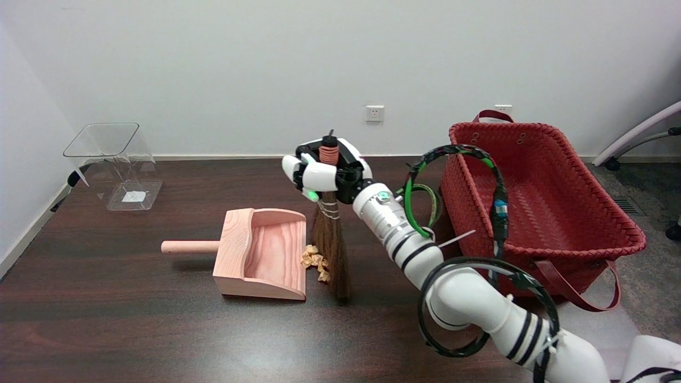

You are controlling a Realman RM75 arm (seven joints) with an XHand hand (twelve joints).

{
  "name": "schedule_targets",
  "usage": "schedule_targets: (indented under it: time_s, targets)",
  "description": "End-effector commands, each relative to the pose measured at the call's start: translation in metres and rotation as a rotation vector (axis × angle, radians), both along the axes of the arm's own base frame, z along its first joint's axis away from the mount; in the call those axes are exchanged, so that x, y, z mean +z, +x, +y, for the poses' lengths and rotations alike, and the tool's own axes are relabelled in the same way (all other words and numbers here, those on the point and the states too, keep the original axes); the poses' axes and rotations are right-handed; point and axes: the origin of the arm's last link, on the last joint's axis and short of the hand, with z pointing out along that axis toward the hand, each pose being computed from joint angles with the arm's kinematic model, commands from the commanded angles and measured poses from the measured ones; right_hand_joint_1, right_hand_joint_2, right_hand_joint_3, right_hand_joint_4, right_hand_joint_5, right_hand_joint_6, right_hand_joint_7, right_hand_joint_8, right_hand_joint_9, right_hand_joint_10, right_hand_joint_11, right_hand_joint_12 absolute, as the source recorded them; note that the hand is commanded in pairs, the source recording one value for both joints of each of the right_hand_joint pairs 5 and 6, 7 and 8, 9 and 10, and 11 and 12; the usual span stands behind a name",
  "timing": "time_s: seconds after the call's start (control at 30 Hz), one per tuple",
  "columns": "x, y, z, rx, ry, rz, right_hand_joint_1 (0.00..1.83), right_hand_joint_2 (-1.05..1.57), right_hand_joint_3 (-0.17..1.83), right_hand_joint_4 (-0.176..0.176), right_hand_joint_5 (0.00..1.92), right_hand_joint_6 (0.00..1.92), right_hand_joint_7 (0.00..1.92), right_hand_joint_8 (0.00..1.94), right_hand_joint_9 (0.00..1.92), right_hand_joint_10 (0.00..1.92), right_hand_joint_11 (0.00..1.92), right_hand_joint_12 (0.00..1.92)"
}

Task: Sweep the paper balls into the dustpan.

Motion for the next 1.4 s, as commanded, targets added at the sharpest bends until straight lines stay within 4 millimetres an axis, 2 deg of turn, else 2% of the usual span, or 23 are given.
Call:
schedule_targets:
  time_s: [0.03,0.53,0.67,0.83,0.97,1.17,1.3,1.4]
  targets:
    - [-0.04,0.002,-0.034,-0.022,0.108,-0.028,1.31,0.93,0.94,0.0,1.92,1.92,1.92,1.92,1.92,1.92,1.92,1.92]
    - [-0.046,0.027,-0.047,0.041,0.139,-0.019,1.31,0.92,0.94,0.0,1.92,1.92,1.92,1.92,1.92,1.92,1.92,1.92]
    - [-0.036,0.034,-0.049,0.066,0.13,0.011,1.31,0.91,0.95,0.0,1.92,1.92,1.92,1.92,1.92,1.92,1.92,1.92]
    - [-0.009,0.043,-0.054,0.101,0.079,0.067,1.31,0.91,0.96,0.0,1.92,1.92,1.92,1.92,1.92,1.92,1.92,1.92]
    - [0.004,0.047,-0.056,0.113,0.057,0.08,1.31,0.92,0.96,0.0,1.92,1.92,1.92,1.92,1.92,1.92,1.92,1.92]
    - [0.019,0.067,-0.056,0.173,0.038,0.109,1.31,0.93,0.97,0.0,1.92,1.92,1.92,1.92,1.92,1.92,1.92,1.92]
    - [0.035,0.084,-0.058,0.247,-0.013,0.191,1.31,0.94,0.97,0.0,1.92,1.92,1.92,1.92,1.92,1.92,1.92,1.92]
    - [0.049,0.088,-0.062,0.275,-0.055,0.252,1.31,0.93,0.98,0.0,1.92,1.92,1.92,1.92,1.92,1.92,1.92,1.92]
